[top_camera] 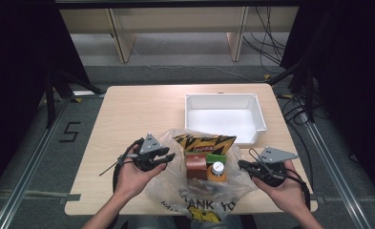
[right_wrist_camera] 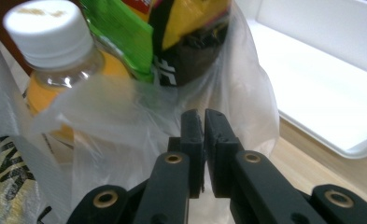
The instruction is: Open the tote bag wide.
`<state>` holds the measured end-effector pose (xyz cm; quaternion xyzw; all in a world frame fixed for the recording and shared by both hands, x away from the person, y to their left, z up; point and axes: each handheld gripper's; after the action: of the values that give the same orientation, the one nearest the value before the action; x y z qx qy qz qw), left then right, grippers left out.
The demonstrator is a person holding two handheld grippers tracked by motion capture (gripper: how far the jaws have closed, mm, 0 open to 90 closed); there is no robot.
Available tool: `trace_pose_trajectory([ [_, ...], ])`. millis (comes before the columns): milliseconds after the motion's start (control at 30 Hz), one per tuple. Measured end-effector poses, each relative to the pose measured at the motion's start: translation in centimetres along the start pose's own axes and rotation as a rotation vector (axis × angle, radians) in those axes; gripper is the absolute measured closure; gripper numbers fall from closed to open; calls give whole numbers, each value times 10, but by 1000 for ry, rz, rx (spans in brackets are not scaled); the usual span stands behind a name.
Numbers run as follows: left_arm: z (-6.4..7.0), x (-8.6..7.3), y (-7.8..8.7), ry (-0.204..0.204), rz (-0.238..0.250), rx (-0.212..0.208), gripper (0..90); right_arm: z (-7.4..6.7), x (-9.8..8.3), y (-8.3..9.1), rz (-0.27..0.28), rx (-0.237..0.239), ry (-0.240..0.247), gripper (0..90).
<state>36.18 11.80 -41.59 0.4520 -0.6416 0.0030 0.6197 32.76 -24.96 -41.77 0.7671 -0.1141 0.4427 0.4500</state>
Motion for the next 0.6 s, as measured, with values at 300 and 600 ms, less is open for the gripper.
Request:
trace_pose_trajectory([
  [300, 4, 0, 0, 6, 6, -3, 710, -17, 23, 24, 144, 68, 33, 859],
  [600, 7, -7, -4, -29, -21, -34, 766, -14, 7, -1, -37, 87, 18, 859],
])
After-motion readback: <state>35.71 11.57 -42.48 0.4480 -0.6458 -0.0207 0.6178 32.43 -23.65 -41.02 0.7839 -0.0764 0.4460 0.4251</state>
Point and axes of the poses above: each handheld gripper's, and its own axes: y roughly backward along the jaws, x roughly out of its top, z roughly to its right, and after that the axes turned 15 degrees about -y, right-handed
